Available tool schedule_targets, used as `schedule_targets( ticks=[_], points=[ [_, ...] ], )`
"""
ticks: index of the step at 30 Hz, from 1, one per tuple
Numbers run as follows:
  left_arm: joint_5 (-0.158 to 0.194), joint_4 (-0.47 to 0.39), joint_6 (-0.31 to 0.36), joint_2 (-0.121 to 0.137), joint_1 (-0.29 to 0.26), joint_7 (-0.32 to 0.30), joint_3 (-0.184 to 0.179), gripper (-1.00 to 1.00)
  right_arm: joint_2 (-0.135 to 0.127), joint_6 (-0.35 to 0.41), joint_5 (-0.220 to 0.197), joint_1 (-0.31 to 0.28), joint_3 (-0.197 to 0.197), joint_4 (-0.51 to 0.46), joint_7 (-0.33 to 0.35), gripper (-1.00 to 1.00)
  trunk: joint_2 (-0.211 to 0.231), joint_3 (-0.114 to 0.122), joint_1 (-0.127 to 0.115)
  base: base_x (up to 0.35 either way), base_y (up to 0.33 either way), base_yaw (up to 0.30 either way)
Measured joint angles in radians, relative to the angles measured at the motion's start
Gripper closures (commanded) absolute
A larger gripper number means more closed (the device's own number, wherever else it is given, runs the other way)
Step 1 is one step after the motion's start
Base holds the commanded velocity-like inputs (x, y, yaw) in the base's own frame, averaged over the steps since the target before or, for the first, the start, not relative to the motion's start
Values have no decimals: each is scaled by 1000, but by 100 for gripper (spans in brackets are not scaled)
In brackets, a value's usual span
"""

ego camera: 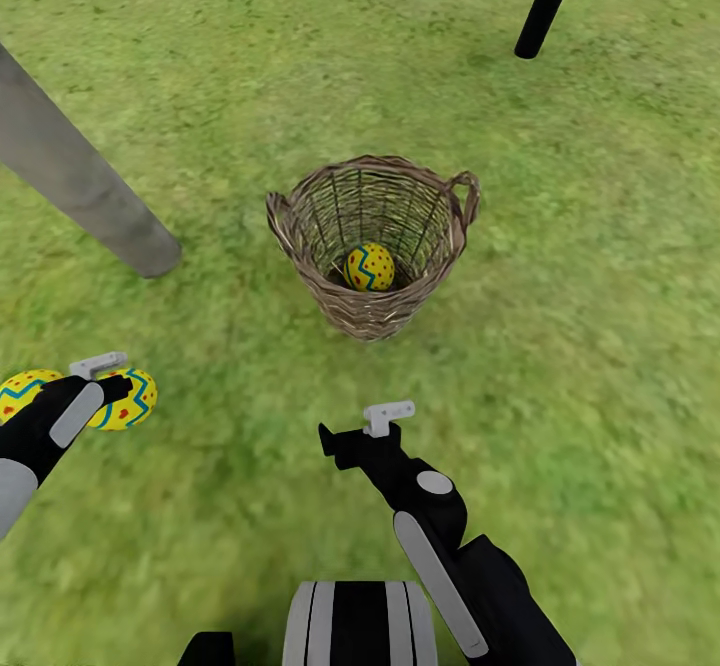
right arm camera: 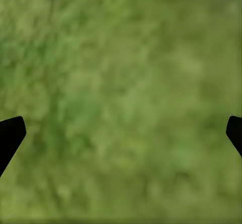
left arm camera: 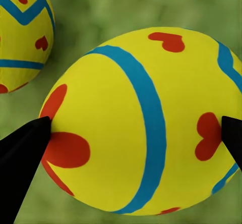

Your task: Take the three Easter eggs out of the wicker basket on the lawn in the garden, then place them on the lawn next to a single tree (choose any tree) so that all three eggs are next to the same tree and none are left in the basket.

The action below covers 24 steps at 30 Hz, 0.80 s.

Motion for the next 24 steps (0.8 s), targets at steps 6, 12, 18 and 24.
schedule_targets(
  ticks=[6,12,18,24],
  points=[
    [0,0,-7,-1,0,0,-1,100,0,0,-1,0,1,0,-1,-100,-1,-12,1,0,0,0],
    [0,0,-8,-1,0,0,0,100,0,0,-1,0,2,1,-1,-100,-1,-15,2,0,0,0],
    [-10,-1,-8,-1,-1,0,-1,100,1,0,-1,0,3,2,-2,-100,-1,-23,2,0,0,0],
    [-29,-36,0,-2,-2,21,-2,100,1,0,-1,0,3,3,-2,-100,-3,-38,4,0,0,0]
  ],
)
